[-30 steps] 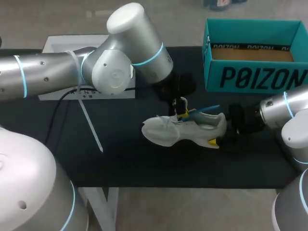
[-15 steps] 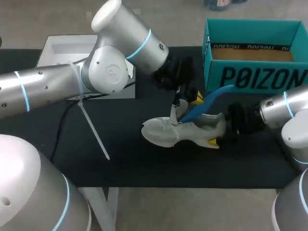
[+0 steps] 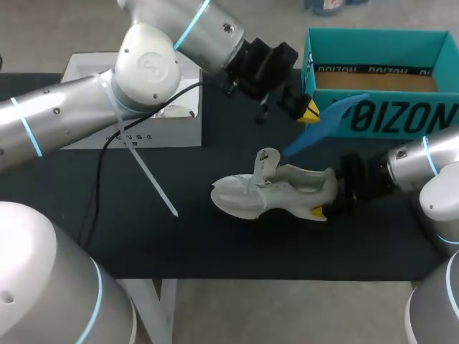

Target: Take the shoe out of the shoebox, open the shoe tongue, remove and reinsert the insole, then place the shoe into the shoebox

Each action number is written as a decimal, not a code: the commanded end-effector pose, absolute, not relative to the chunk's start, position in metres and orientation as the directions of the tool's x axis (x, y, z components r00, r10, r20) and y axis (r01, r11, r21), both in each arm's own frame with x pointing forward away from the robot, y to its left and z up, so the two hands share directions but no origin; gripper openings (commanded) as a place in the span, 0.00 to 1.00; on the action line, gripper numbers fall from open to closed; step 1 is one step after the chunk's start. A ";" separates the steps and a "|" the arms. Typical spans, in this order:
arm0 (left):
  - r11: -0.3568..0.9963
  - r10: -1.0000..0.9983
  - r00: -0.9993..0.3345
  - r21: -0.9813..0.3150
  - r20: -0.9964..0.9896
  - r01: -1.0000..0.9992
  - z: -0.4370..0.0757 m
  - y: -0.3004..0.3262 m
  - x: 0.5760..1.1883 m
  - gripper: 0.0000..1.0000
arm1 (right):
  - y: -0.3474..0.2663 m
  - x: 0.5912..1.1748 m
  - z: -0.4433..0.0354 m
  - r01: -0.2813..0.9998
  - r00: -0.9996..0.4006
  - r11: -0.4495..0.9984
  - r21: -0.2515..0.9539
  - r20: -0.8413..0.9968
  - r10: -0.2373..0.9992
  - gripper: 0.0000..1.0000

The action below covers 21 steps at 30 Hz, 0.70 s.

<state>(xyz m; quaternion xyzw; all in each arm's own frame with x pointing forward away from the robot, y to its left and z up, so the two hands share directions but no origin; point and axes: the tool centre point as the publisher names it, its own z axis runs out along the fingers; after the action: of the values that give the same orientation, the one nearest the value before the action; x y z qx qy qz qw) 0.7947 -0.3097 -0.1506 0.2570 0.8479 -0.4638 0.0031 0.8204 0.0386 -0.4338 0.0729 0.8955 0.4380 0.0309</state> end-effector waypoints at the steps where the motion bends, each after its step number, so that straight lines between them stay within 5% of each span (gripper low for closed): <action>1: 0.436 0.437 -0.866 -0.785 -0.242 0.439 -0.149 -0.304 0.796 0.00 | 0.038 0.820 -0.437 0.104 -0.987 0.608 0.787 0.008 0.159 0.00; 15: 0.436 0.437 -0.866 -0.785 -0.242 0.439 -0.149 -0.304 0.796 0.00 | 0.038 0.820 -0.437 0.104 -0.987 0.608 0.787 0.008 0.159 0.00; 21: 0.265 0.391 -0.911 -0.932 -0.130 0.247 -0.109 -0.300 0.751 0.00 | 0.038 0.820 -0.437 0.104 -0.987 0.608 0.787 0.008 0.159 0.00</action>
<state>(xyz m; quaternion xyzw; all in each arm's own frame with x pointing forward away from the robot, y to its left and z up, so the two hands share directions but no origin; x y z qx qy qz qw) 0.7706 -0.3119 -0.1135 0.2288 0.8232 -0.5177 -0.0449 0.8203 0.0387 -0.4338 0.0729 0.8955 0.4380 0.0309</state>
